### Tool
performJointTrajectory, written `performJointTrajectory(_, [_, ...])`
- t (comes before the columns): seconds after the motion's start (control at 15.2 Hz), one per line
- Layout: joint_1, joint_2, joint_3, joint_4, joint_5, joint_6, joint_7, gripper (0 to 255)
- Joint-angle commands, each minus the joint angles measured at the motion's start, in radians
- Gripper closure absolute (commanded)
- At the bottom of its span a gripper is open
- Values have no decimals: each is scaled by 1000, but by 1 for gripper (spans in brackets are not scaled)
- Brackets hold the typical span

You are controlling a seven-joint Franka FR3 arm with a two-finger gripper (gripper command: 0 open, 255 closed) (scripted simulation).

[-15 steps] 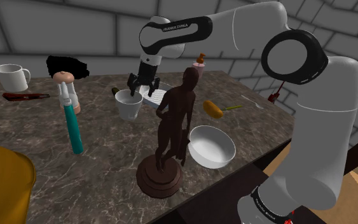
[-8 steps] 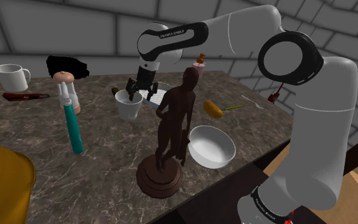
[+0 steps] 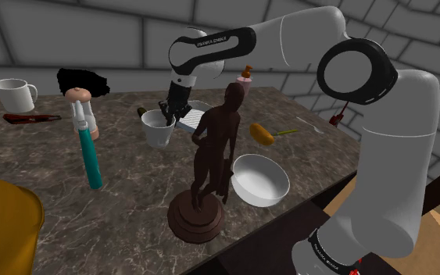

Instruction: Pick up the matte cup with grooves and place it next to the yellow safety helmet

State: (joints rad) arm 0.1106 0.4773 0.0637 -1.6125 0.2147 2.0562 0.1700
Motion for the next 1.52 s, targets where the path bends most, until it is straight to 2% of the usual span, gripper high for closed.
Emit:
performJointTrajectory(0.0, [0,0,0,0,0,0,0,255])
performJointTrajectory(0.33, [0,0,0,0,0,0,0,255])
performJointTrajectory(1.45, [-3,-65,-2,131,-12,-193,39,255])
